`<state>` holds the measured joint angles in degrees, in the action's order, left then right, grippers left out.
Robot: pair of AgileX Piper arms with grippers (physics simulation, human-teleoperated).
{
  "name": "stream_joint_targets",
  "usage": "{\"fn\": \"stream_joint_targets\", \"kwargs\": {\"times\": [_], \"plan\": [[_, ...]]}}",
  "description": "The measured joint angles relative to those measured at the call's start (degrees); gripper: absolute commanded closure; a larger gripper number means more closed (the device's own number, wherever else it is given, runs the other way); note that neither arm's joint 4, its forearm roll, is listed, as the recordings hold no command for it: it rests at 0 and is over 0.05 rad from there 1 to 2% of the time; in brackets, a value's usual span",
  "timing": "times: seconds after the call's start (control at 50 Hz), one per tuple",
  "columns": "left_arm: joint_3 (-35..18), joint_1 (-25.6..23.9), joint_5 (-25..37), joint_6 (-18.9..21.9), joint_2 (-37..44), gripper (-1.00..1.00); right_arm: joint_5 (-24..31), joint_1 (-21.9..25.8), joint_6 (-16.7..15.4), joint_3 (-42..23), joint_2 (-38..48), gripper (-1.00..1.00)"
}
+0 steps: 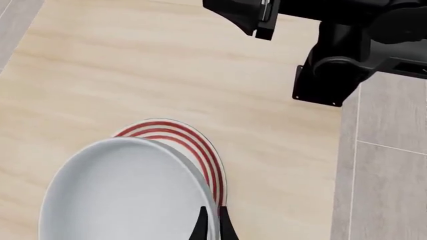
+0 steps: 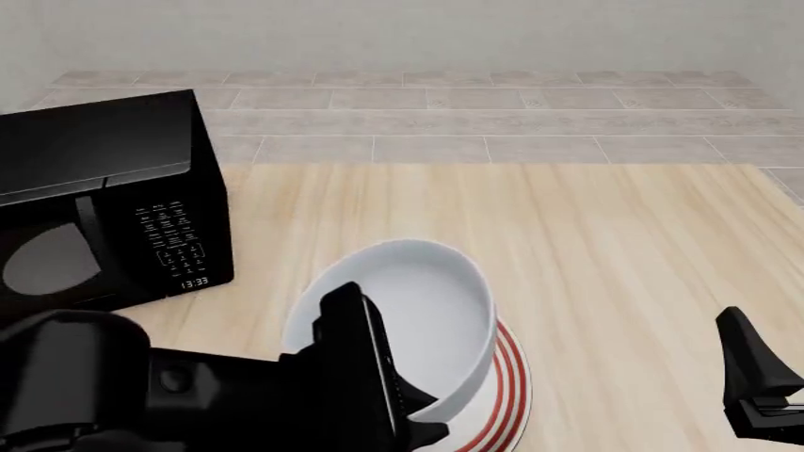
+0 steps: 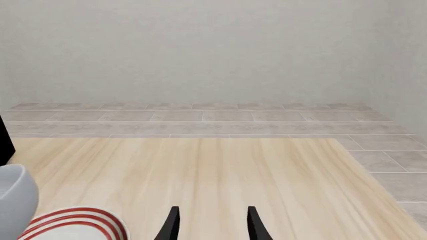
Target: Pick up the white bowl and put it on the plate.
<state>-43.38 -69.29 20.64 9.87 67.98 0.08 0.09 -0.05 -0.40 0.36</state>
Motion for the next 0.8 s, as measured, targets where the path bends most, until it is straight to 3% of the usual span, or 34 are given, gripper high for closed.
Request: {"fn": "stream_joint_targets", "kwargs": {"times": [0.8], "plan": [[-2.6,0.5,-2.5,0.6,5.5,1.00,0.0,0.0,0.0,0.0,0.0,-1.00]]}}
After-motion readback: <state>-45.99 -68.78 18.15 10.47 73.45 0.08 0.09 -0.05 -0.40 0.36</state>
